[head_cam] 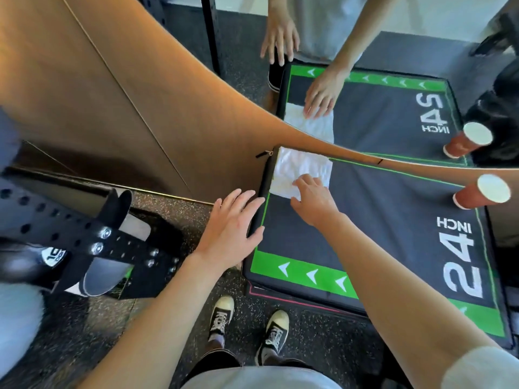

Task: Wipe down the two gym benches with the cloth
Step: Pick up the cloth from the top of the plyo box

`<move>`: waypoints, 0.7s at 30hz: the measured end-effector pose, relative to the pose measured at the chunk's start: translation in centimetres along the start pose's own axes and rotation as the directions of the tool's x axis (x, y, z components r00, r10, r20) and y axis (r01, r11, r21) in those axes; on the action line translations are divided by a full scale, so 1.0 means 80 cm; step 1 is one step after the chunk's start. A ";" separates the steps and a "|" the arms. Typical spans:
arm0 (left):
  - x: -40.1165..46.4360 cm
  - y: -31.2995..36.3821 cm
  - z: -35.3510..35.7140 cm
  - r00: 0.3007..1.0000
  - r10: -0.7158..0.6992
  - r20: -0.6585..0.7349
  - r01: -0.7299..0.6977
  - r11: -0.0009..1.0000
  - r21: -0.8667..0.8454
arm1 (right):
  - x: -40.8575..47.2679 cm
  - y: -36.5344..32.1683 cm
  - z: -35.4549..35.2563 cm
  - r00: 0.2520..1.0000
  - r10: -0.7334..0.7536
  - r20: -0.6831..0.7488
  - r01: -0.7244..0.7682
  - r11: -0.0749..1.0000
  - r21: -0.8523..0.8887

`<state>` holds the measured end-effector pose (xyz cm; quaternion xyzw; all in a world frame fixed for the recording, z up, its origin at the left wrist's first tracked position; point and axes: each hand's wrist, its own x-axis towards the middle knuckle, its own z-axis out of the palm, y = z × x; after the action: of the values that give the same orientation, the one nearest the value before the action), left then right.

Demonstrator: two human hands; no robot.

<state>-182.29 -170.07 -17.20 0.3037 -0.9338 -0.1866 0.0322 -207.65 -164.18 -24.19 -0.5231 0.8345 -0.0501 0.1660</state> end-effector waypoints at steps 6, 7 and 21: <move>0.012 -0.010 0.008 0.998 0.060 0.036 -0.060 0.998 0.003 | -0.008 -0.004 0.011 0.998 0.048 -0.040 -0.050 0.997 -0.055; 0.015 -0.010 0.010 0.996 0.076 0.040 -0.076 0.997 0.002 | -0.015 -0.005 0.014 0.998 0.045 -0.041 -0.048 0.996 -0.073; 0.028 0.044 0.103 0.880 0.359 0.311 -0.394 0.918 0.055 | -0.220 -0.010 0.064 0.976 0.192 -0.098 -0.188 0.981 0.048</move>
<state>-187.48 -166.00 -23.68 0.0865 -0.9784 -0.1652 -0.0893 -198.27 -148.44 -24.85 -0.4344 0.8870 -0.0767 0.1369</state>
